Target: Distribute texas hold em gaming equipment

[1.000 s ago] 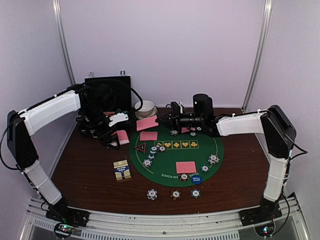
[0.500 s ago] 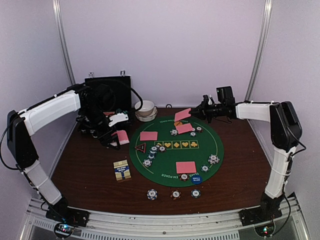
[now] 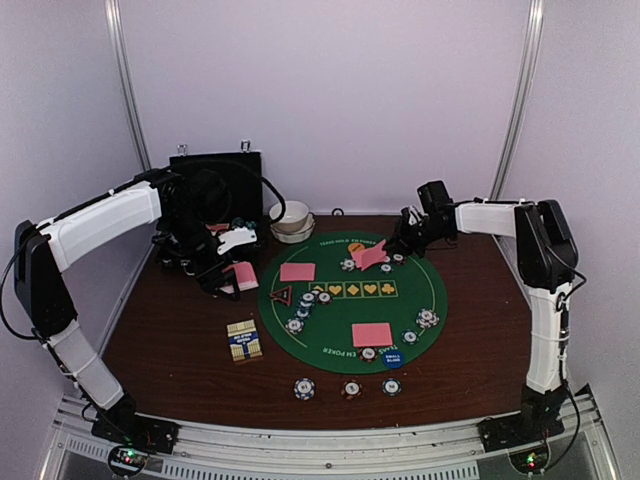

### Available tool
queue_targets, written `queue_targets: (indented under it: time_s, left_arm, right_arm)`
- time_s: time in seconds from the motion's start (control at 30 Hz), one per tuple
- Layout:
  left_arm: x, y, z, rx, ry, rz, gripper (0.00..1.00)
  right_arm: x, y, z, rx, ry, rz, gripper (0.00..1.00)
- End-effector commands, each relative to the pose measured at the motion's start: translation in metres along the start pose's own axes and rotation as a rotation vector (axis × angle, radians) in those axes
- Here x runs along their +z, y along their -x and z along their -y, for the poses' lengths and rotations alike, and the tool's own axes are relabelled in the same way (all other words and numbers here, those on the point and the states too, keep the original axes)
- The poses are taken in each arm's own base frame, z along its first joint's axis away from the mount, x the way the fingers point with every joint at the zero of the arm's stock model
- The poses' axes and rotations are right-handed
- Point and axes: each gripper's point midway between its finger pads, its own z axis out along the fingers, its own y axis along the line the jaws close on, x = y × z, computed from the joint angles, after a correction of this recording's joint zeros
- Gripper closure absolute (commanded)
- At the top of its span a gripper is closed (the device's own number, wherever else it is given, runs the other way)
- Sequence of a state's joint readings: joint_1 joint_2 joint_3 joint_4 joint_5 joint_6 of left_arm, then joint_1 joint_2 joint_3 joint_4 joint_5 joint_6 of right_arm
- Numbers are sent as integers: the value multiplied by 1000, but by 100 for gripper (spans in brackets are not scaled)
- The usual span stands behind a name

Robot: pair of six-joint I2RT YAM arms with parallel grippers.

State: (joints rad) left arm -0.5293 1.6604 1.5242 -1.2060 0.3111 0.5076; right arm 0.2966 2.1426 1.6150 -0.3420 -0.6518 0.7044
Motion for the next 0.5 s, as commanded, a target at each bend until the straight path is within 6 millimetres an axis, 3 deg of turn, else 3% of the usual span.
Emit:
queue_targets:
  time_s: [0.0,0.23,0.37,0.47]
  left_arm:
    - [-11,3,4,22,6,38,100]
    - [-11,4,4,23,5,41,100]
    - [-11,4,4,20,2,40,100]
    - [-11,4,4,18,2,39,100]
  right_arm:
    - [-4,7,8,-64,-85,16,100]
    - [-1,10,14,-76,-116,5,97]
    - [-3,14,12,-95,-134,9,86]
    - [-12,19,7,-116,-151,29,72]
